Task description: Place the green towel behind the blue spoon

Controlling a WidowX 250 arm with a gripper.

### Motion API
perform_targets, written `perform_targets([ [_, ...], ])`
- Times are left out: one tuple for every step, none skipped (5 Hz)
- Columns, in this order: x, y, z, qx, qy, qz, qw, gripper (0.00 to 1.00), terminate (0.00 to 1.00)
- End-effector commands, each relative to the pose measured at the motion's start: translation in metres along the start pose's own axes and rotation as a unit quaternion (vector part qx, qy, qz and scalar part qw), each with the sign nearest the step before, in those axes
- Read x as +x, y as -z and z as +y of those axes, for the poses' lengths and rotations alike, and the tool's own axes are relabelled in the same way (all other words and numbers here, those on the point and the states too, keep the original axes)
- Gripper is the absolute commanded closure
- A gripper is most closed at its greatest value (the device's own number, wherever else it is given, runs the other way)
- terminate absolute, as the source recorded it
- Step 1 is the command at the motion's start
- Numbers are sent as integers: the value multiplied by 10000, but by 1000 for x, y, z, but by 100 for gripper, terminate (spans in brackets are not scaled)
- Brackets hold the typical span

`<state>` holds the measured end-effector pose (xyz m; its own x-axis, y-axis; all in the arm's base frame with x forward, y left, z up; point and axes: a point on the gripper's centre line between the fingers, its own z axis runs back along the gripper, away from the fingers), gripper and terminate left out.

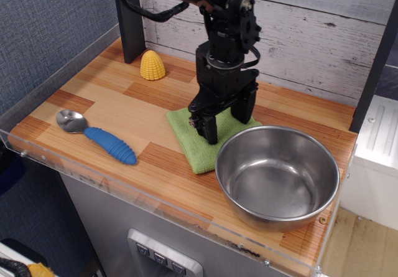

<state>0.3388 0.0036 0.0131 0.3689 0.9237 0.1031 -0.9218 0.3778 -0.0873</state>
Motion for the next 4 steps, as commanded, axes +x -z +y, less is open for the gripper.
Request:
perform_targets([
  [48,-9,12,-52,-385,-340,9987,0,0],
  [71,-7,18,-24,-589,-424,9974,0,0],
  [97,-2,28,54,-870,-487,9950,0,0],
  [115,-1,33,169,-1165,-545,9915,0,0],
])
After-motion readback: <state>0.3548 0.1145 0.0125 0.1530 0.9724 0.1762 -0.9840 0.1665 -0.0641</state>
